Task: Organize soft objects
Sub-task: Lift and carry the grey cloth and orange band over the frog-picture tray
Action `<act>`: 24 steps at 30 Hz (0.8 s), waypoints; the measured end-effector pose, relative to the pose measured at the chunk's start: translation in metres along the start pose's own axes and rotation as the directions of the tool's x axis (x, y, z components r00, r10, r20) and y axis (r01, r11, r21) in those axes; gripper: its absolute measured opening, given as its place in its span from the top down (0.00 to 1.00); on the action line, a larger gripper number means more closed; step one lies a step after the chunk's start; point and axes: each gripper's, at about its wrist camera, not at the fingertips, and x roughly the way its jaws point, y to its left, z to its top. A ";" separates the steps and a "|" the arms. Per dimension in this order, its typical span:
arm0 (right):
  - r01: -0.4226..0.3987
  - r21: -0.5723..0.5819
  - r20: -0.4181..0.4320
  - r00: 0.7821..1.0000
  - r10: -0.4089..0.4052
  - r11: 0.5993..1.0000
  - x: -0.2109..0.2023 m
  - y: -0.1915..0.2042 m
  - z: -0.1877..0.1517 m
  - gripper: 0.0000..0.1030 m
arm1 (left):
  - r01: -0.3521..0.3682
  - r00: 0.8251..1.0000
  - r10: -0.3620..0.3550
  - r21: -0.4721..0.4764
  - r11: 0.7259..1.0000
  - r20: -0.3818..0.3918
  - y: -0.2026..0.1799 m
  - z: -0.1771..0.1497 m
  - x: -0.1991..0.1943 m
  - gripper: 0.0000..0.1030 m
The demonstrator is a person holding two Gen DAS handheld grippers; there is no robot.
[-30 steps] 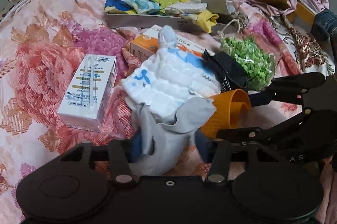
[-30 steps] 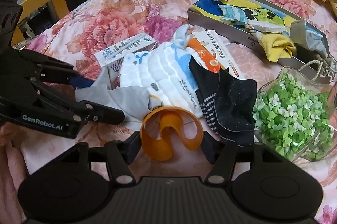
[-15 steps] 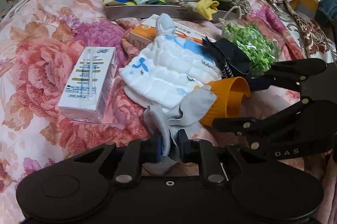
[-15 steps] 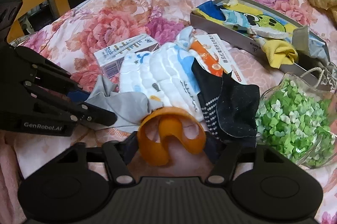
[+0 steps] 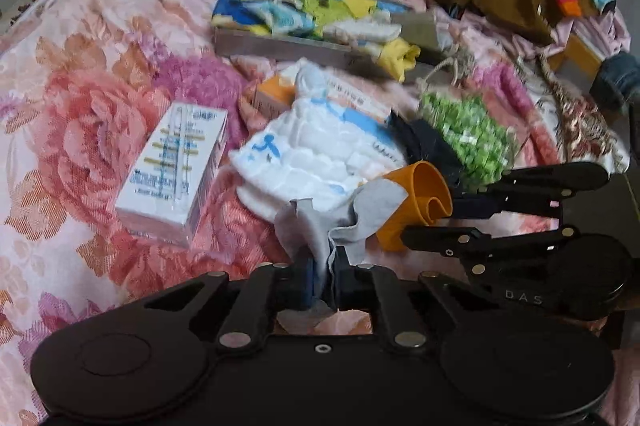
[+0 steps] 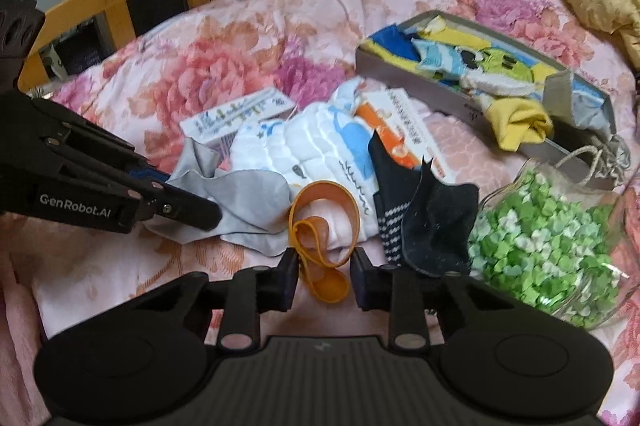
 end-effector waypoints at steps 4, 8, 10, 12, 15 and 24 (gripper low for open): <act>0.009 0.009 0.050 0.999 -0.010 1.000 -0.010 -0.003 0.003 0.73 | 0.006 0.997 -0.005 -0.010 1.000 0.074 0.000 0.003 -0.011 0.91; 0.016 0.011 0.081 0.997 -0.017 1.000 -0.016 -0.004 0.006 0.73 | 0.025 0.988 -0.021 -0.027 0.999 0.151 0.001 0.007 -0.020 0.91; 0.016 0.016 0.106 0.994 -0.018 1.000 -0.020 -0.004 0.007 0.73 | 0.039 0.981 -0.030 -0.043 0.998 0.193 0.003 0.008 -0.025 0.91; 0.015 0.027 0.132 0.991 -0.019 1.000 -0.024 -0.006 0.008 0.73 | 0.047 0.973 -0.034 -0.055 0.997 0.227 0.005 0.009 -0.030 0.91; 0.022 0.035 0.151 0.988 -0.027 0.999 -0.027 -0.007 0.009 0.73 | 0.057 0.964 -0.034 -0.079 0.995 0.263 0.007 0.010 -0.034 0.91; 0.031 0.060 0.175 0.984 -0.041 0.998 -0.029 -0.008 0.009 0.73 | 0.058 0.957 -0.030 -0.091 0.994 0.289 0.009 0.010 -0.038 0.91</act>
